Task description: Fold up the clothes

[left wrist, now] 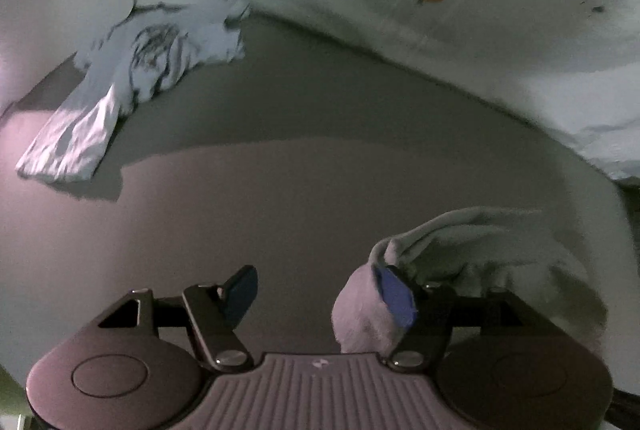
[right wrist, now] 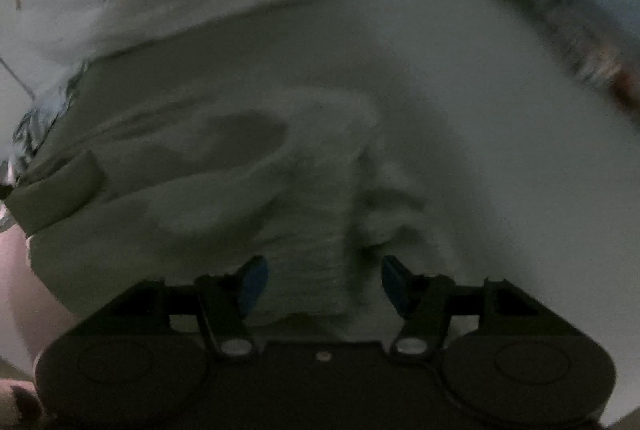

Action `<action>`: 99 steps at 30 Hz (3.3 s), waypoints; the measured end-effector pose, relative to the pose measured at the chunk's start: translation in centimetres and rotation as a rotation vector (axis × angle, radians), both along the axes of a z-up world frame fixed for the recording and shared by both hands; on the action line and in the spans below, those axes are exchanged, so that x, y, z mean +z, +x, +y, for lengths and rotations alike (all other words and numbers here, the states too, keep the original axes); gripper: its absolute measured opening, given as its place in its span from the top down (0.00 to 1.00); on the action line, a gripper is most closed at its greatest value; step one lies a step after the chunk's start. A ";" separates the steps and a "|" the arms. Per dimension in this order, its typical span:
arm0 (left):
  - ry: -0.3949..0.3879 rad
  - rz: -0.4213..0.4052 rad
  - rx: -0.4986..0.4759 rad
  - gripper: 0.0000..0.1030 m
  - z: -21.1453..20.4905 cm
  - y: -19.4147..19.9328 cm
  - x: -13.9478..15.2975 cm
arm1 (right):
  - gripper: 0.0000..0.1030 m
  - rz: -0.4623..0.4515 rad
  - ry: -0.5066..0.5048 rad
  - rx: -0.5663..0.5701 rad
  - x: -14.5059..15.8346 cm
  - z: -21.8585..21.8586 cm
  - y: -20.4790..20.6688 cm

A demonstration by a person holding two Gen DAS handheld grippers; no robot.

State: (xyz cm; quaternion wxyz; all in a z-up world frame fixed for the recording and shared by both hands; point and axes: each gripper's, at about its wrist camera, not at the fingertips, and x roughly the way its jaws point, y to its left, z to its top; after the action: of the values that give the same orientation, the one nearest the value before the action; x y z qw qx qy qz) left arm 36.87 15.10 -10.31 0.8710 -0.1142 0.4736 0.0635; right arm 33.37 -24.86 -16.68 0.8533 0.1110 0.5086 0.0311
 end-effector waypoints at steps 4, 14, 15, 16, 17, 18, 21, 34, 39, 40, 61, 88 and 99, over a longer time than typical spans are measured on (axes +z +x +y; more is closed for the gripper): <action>0.033 -0.035 -0.058 0.30 -2.4 -0.4 1.3 | 0.91 -0.086 -0.015 0.087 0.7 2.8 0.2; -0.013 -0.035 -0.281 0.29 -8.2 0.6 0.9 | 0.71 -0.144 0.001 0.726 3.0 13.2 -4.0; -0.016 -0.029 -0.318 0.29 -9.3 0.6 0.5 | 0.60 -0.155 -0.010 0.687 3.2 12.6 -4.1; -0.023 -0.023 -0.357 0.29 -10.4 0.4 0.2 | 0.56 -0.165 -0.020 0.648 3.3 12.0 -4.2; -0.029 -0.015 -0.391 0.28 -11.5 0.3 -0.2 | 0.55 -0.173 -0.026 0.608 3.4 11.3 -4.2; -0.035 -0.006 -0.421 0.27 -12.4 0.1 -0.6 | 0.54 -0.173 -0.024 0.564 3.6 10.4 -4.2; -0.014 0.012 -0.494 0.23 -14.8 -0.4 -1.7 | 0.51 -0.174 -0.001 0.419 3.7 7.6 -4.1; 0.127 0.007 -0.549 0.21 -18.2 -1.6 -3.2 | 0.33 -0.256 -0.016 0.173 5.0 1.8 -1.2; 0.103 -0.053 -0.476 0.18 -17.1 -1.3 -1.9 | 0.26 -0.306 -0.046 0.184 5.3 2.3 3.2; 0.108 -0.063 -0.464 0.17 -17.0 -1.2 -1.9 | 0.26 -0.313 -0.054 0.188 5.4 2.1 3.6; 0.317 -0.032 -0.622 0.17 -21.3 2.0 -4.5 | 0.28 -0.119 -0.336 0.163 1.6 1.5 6.5; 0.382 0.048 -0.621 0.17 -21.3 3.1 -6.4 | 0.23 -0.102 -0.308 0.156 1.7 2.7 7.7; 0.373 0.002 -0.700 0.17 -22.6 2.8 -6.6 | 0.23 -0.085 -0.210 0.090 1.8 -0.1 7.1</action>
State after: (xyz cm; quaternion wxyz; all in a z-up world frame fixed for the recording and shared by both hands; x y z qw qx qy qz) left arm 39.70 -7.46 -16.88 0.8453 0.2142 0.4653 -0.1522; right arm 40.51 -24.97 -14.88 0.8788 -0.0035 0.4766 0.0205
